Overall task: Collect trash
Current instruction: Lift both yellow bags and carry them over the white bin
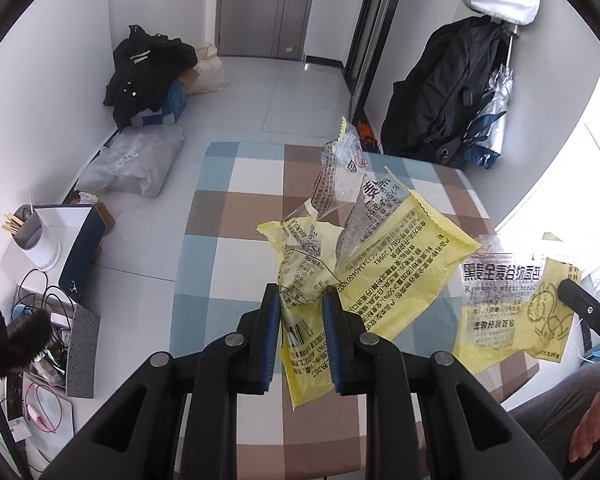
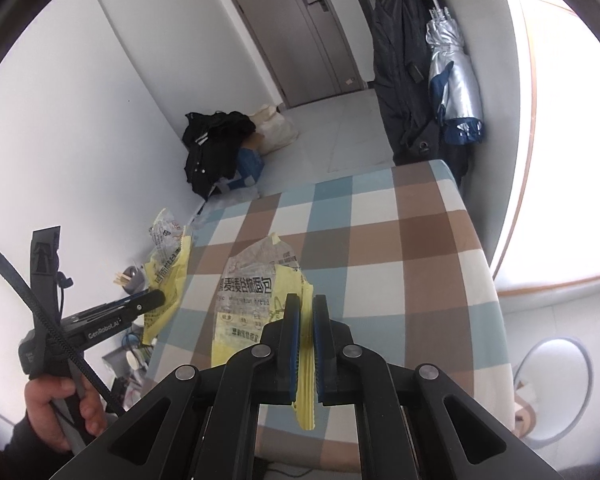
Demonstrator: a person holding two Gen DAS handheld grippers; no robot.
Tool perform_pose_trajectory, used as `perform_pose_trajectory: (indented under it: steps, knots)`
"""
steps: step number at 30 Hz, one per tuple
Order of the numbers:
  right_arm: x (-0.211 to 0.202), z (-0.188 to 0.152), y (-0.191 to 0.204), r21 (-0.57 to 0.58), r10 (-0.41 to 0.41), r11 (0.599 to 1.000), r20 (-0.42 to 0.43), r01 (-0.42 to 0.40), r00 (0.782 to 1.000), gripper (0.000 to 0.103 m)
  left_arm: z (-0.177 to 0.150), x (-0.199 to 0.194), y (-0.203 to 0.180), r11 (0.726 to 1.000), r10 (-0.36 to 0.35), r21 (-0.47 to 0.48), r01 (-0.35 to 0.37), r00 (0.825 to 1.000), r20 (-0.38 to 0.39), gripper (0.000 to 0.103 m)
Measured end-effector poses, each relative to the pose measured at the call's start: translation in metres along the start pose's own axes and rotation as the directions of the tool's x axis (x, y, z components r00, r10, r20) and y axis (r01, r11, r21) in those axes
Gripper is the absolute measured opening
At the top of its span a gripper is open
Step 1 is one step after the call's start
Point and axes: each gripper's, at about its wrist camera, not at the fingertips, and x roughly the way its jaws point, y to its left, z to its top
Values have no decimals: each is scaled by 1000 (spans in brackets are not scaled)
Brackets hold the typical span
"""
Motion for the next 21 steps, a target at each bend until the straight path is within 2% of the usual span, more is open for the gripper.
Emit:
perform_pose_trajectory:
  steps: [7,14,21]
  knots:
    - [-33,1,9,-34,13,999,55,-11,998,6,-2,-21,-7,999,-40,25,39,999,25,17]
    - [-67,4,12,-54,21,998,122,-14,992,6,4,-60,-31,998,-34,61,25,988,148,17]
    - [-104,13,-1,-50,31,999,202,-22,979,6,5,-80,-60,996,-70,72,58,982,178,17]
